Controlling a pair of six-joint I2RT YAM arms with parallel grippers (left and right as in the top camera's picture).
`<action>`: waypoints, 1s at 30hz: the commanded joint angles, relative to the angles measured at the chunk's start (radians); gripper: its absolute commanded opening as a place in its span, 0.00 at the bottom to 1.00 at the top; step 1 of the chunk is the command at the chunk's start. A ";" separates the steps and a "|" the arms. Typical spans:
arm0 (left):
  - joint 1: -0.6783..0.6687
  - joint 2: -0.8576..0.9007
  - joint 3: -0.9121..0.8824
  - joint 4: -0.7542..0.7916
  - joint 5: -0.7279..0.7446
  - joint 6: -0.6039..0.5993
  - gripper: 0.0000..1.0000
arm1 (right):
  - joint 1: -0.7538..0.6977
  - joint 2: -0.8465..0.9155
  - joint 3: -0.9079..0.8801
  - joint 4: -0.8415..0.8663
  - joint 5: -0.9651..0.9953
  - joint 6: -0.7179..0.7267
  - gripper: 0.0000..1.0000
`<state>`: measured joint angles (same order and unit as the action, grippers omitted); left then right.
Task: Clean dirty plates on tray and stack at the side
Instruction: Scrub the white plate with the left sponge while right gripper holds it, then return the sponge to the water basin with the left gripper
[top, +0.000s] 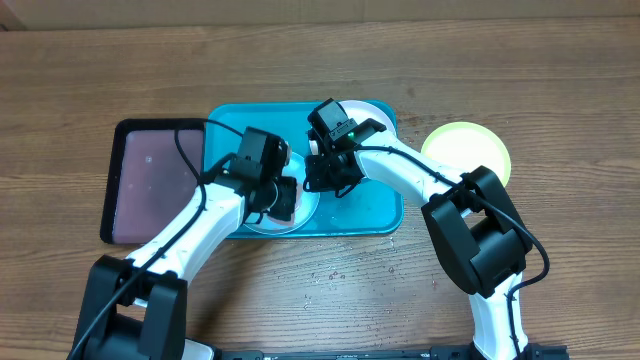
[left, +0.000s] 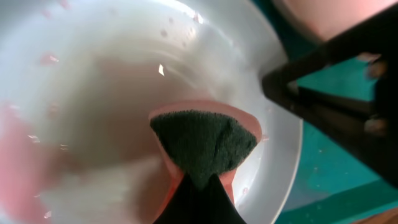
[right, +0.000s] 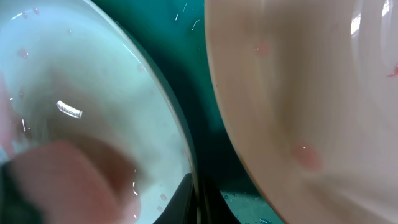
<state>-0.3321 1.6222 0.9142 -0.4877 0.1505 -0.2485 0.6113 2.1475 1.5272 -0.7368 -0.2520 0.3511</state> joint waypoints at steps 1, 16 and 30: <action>0.002 0.026 -0.064 0.070 0.057 0.032 0.04 | 0.005 -0.025 -0.016 -0.005 0.008 -0.010 0.04; 0.031 0.026 -0.127 0.206 -0.443 -0.108 0.04 | 0.005 -0.025 -0.016 -0.009 0.008 -0.010 0.04; 0.069 -0.226 -0.107 0.167 -0.348 -0.106 0.04 | 0.005 -0.025 -0.016 -0.009 0.008 -0.010 0.10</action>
<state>-0.2787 1.4666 0.7975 -0.3119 -0.2283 -0.3416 0.6113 2.1475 1.5272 -0.7425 -0.2512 0.3519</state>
